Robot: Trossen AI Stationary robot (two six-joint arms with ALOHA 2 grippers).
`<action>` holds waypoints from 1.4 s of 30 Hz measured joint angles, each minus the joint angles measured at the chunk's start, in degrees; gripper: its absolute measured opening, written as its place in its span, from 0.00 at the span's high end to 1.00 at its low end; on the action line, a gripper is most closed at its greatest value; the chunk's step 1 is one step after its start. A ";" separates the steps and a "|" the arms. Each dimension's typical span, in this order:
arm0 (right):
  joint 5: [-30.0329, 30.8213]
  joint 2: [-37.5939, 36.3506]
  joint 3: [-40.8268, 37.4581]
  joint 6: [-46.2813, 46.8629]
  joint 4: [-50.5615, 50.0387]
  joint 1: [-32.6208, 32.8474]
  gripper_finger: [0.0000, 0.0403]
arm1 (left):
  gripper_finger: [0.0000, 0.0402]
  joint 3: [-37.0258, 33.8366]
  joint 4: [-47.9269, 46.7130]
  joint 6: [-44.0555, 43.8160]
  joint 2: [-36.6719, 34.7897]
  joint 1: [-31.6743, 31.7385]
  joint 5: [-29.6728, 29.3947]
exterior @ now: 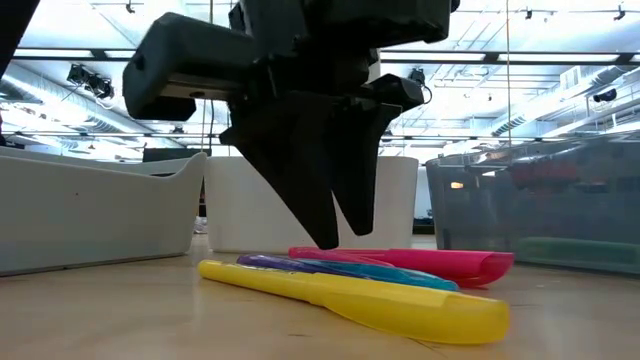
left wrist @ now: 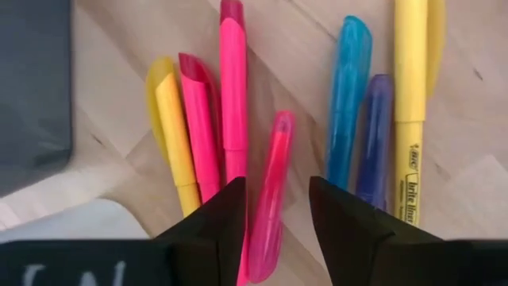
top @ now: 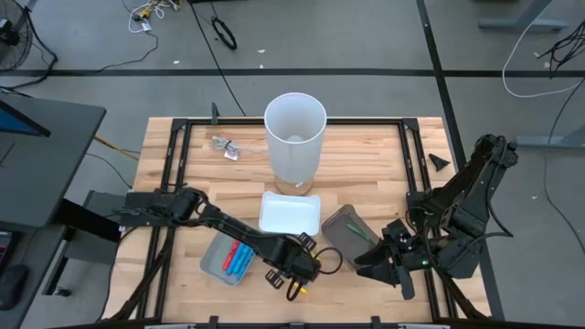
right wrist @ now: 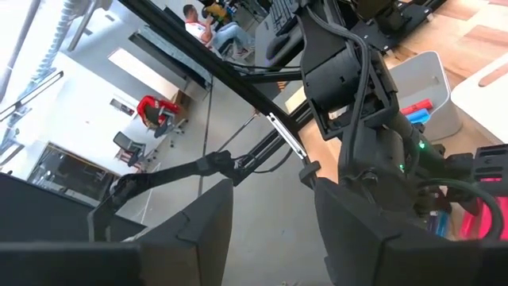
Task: Pick & Place Markers
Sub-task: Put the pink pen in the black bin
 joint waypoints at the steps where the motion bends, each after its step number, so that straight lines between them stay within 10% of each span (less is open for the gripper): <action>1: 0.00 0.00 0.00 0.01 0.00 -0.01 0.55 | 0.64 0.01 0.25 0.21 0.23 -0.03 -0.01; 42: 0.01 0.00 0.00 0.01 0.38 -0.01 0.55 | 0.93 3.90 -6.60 -5.71 3.31 -0.67 0.64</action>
